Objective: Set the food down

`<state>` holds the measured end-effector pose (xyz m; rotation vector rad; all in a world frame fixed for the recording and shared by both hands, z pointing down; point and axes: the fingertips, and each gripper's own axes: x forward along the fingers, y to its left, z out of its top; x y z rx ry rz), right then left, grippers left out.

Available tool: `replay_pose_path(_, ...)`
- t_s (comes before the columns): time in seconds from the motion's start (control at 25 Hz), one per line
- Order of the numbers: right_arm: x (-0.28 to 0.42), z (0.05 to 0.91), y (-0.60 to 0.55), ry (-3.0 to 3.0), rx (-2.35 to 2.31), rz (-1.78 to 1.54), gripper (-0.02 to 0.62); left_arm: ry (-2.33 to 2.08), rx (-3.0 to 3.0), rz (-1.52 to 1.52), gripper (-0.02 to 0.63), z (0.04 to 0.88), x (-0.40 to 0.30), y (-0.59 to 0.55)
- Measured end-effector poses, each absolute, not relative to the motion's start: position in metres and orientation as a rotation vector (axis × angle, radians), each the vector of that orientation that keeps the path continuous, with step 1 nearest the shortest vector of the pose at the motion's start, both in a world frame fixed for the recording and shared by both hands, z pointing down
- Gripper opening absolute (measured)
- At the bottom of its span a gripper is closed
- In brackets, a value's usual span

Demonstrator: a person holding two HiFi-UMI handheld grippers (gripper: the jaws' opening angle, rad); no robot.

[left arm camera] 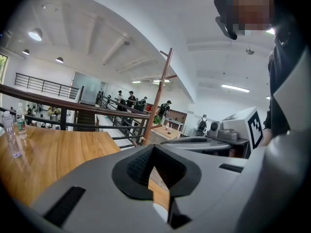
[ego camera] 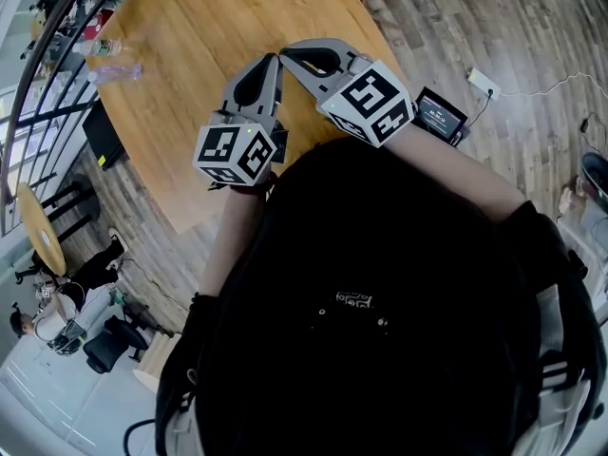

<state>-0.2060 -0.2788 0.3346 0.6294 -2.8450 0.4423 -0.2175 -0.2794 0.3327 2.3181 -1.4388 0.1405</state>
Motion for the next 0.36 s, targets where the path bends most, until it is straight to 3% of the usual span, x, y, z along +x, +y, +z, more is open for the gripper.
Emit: replay_pose_path(0.36, -0.2056, 0.334, -0.2809, -2.846, 0.628, 0.443, 0.018, -1.436, 2.311, 0.141, 0.006, 0.3326, -0.2173, -0.2822)
